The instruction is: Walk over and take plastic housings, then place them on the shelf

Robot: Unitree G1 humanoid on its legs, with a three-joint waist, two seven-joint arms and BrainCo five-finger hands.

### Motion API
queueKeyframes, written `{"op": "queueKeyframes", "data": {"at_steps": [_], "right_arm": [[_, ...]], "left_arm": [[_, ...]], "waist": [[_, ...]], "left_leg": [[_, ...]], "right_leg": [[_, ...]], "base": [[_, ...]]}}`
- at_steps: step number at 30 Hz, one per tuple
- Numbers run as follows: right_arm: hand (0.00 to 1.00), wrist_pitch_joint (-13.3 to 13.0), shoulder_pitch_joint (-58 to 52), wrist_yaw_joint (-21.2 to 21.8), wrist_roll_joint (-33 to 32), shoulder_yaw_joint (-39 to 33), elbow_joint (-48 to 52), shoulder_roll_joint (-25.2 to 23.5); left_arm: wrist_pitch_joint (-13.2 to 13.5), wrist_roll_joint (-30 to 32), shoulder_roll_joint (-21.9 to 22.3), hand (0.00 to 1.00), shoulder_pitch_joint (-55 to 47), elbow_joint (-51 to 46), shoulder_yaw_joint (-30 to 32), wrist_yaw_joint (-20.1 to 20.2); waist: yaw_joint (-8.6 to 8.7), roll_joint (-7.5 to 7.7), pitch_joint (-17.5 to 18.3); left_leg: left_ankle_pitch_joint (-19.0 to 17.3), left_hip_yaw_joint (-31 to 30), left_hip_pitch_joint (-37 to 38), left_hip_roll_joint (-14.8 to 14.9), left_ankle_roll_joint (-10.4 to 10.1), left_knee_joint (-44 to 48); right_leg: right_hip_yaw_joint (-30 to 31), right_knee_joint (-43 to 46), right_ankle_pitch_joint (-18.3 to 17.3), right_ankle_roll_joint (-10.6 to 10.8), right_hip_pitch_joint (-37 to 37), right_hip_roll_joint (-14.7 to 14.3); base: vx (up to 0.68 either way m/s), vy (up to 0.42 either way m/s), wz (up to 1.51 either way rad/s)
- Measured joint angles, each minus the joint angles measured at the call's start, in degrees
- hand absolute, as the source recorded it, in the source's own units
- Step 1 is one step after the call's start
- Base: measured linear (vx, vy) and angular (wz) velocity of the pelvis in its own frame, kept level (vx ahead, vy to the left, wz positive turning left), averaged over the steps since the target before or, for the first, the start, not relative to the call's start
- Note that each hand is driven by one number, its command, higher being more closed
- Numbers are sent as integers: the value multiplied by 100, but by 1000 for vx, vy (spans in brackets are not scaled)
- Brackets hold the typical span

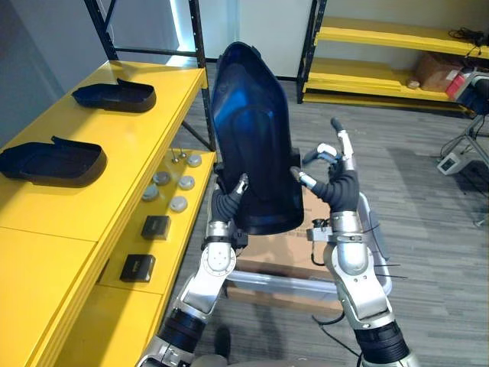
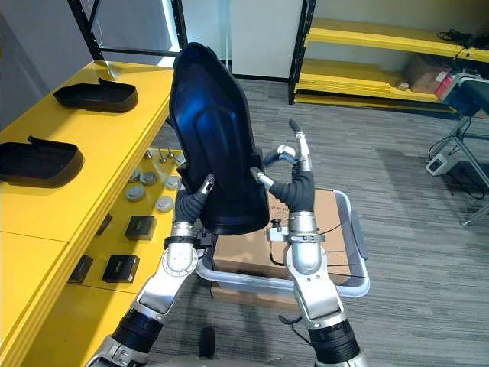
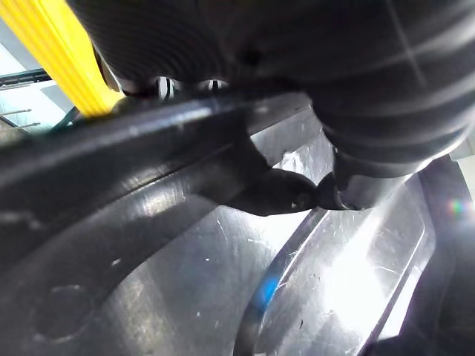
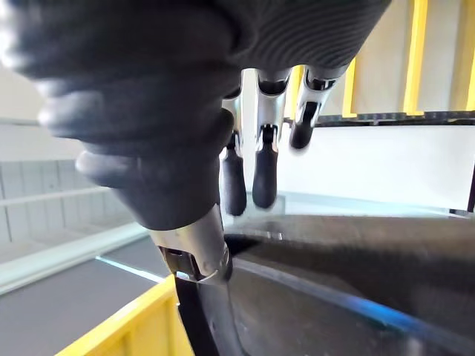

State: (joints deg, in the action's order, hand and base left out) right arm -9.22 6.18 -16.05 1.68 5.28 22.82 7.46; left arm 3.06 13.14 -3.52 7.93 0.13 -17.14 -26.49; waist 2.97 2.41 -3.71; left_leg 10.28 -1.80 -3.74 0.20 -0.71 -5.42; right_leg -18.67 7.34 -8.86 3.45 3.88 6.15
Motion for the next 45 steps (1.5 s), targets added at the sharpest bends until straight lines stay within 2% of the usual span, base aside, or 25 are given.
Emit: {"op": "queueKeyframes", "data": {"at_steps": [2, 4, 8, 11, 13, 15, 17, 18, 20, 23, 26, 30, 33, 35, 36, 37, 38, 39, 40, 41, 42, 43, 44, 45], "right_arm": [[0, -295, -13, -41, -399, -1056, 318, 13], [0, -468, -15, -146, -572, -1654, 347, 51], [0, -669, -348, -414, -958, -3145, 215, 129], [0, -739, -867, -536, -1057, -3872, -599, 314], [0, -591, -1395, -545, -1345, -4130, -1803, 376], [0, -385, -1691, -492, -1575, -4126, -2842, 365], [0, -76, -1883, -239, -1781, -4094, -4018, 310], [0, -24, -1939, -157, -1814, -4058, -4317, 277], [0, 151, -2090, 295, -1834, -3697, -5564, 155], [0, 366, -2233, 822, -1777, -3138, -6550, -145], [0, 508, -2281, 1131, -1617, -2708, -7151, -429], [0, 569, -2320, 1215, -1352, -2400, -7241, -576], [0, 573, -2304, 1229, -1173, -2072, -7334, -589], [0, 572, -2250, 1227, -1102, -1968, -7336, -593], [0, 572, -2202, 1226, -1026, -1910, -7338, -595], [0, 565, -2116, 1224, -955, -1832, -7377, -567], [0, 566, -2050, 1223, -905, -1822, -7447, -590], [0, 573, -1878, 1203, -799, -1814, -7585, -575], [0, 574, -1861, 1195, -779, -1815, -7598, -573], [0, 578, -1809, 1174, -744, -1813, -7603, -578], [0, 578, -1781, 1162, -719, -1811, -7603, -583], [0, 577, -1740, 1120, -674, -1792, -7605, -582], [0, 576, -1671, 1103, -661, -1773, -7615, -581], [0, 573, -1638, 1099, -656, -1769, -7609, -580]], "left_arm": [[4, -20, -4, 100, -302, -161, 277, 28], [5, -24, -3, 100, -484, -219, 446, 28], [6, -147, 11, 100, -810, -372, 779, 54], [55, -148, 24, 100, -1052, -553, 878, 149], [106, -165, 29, 100, -1314, -736, 875, 162], [136, -209, 55, 100, -1485, -871, 872, 227], [211, -251, 89, 100, -1632, -979, 870, 319], [237, -273, 111, 100, -1654, -983, 875, 360], [277, -359, 97, 100, -1731, -986, 857, 475], [314, -402, 46, 100, -1847, -990, 825, 568], [315, -401, 42, 100, -1848, -1030, 793, 685], [335, -402, 61, 100, -1851, -1096, 753, 777], [391, -435, 124, 100, -1852, -1110, 712, 777], [398, -515, 122, 100, -1855, -1111, 616, 780], [398, -560, 126, 100, -1854, -1111, 596, 792], [409, -589, 161, 100, -1849, -1111, 538, 802], [412, -591, 200, 100, -1844, -1111, 503, 831], [416, -609, 211, 100, -1788, -1100, 409, 890], [416, -611, 214, 100, -1777, -1100, 374, 896], [444, -646, 207, 100, -1729, -1090, 247, 909], [461, -658, 207, 100, -1697, -1064, 185, 907], [491, -741, 208, 100, -1583, -973, 46, 912], [512, -821, 164, 100, -1451, -887, -93, 924], [524, -850, 143, 100, -1381, -839, -139, 939]], "waist": [[51, -2, 3], [119, -7, 7], [229, -42, 31], [270, -110, 116], [278, -190, 167], [283, -247, 200], [277, -304, 218], [272, -313, 223], [258, -284, 207], [250, -270, 189], [228, -253, 179], [133, -192, 149], [-61, -9, 77], [-63, 54, 39], [-50, 71, 40], [-46, 105, 29], [-53, 119, 22], [-44, 127, 14], [-40, 123, 16], [4, 115, 10], [21, 118, 8], [32, 93, 19], [31, 97, 43], [44, 113, 55]], "left_leg": [[0, 26, 1, 0, 0, 0], [0, 29, 1, -6, 0, 0], [-1, 29, -16, -15, 0, 0], [-18, 29, -55, -17, 19, 0], [-25, 31, -65, -16, 28, -1], [-26, 41, -74, -11, 28, -1], [-25, 57, -85, -5, 28, -1], [-25, 61, -79, -3, 28, -1], [-45, 96, -1, 11, 0, -4], [-79, 145, 66, 39, -48, -10], [-118, 134, 71, 58, -48, -39], [-123, 34, 88, 23, -41, -38], [-98, -249, 43, -134, -12, 3], [-165, -161, -115, -152, 32, 109], [-281, 190, -248, -99, 195, 226], [-476, 771, -430, -6, 462, 362], [-548, 1248, -554, 92, 567, 507], [-703, 2193, -828, 340, 784, 988], [-737, 2364, -852, 397, 831, 1096], [-833, 3054, -916, 608, 965, 1438], [-870, 3334, -900, 670, 963, 1534], [-916, 3590, -835, 616, 830, 1530], [-839, 3459, -752, 407, 672, 1327], [-818, 3373, -736, 299, 646, 1217]], "right_leg": [[0, -36, 21, 17, 17, 0], [1, -58, 32, 24, 26, 0], [-9, -71, 34, 29, 18, 0], [-7, -73, 31, 33, -19, 2], [1, -56, 22, 36, -36, 3], [9, -18, 8, 32, -65, 5], [20, 124, -62, 23, -134, 19], [19, 155, -81, 30, -139, 21], [34, 332, -189, 1, -125, 40], [89, 497, -300, -5, -128, 44], [79, 622, -408, 2, -124, 41], [-35, 830, -550, -2, -129, 91], [-355, 1192, -796, -23, -128, 247], [-657, 1277, -862, -26, -116, 351], [-861, 1249, -867, -25, -97, 406], [-1143, 1185, -835, -45, -85, 429], [-1334, 1107, -790, -69, -75, 512], [-1711, 1090, -788, -67, -65, 606], [-1787, 1087, -788, -67, -59, 614], [-2059, 1056, -791, -60, 45, 649], [-2169, 1038, -792, -39, 116, 673], [-2335, 967, -761, 29, 275, 707], [-2424, 806, -693, 150, 427, 727], [-2503, 732, -654, 219, 481, 740]], "base": [[0, 0, 0], [0, 0, 0], [0, 0, 0], [0, 0, 0], [0, 0, 0], [0, 0, 0], [0, 0, 0], [-9, -31, 3], [-13, -39, -1], [-22, -46, -7], [-65, -58, 2], [-19, -44, 17], [14, -56, 48], [1, -53, 86], [31, -48, 123], [49, 11, 116], [95, 36, 139], [74, 73, 103], [108, 44, 121], [80, 17, 84], [185, 82, 111], [200, 127, 90], [170, 116, 84], [169, 106, 92]]}}
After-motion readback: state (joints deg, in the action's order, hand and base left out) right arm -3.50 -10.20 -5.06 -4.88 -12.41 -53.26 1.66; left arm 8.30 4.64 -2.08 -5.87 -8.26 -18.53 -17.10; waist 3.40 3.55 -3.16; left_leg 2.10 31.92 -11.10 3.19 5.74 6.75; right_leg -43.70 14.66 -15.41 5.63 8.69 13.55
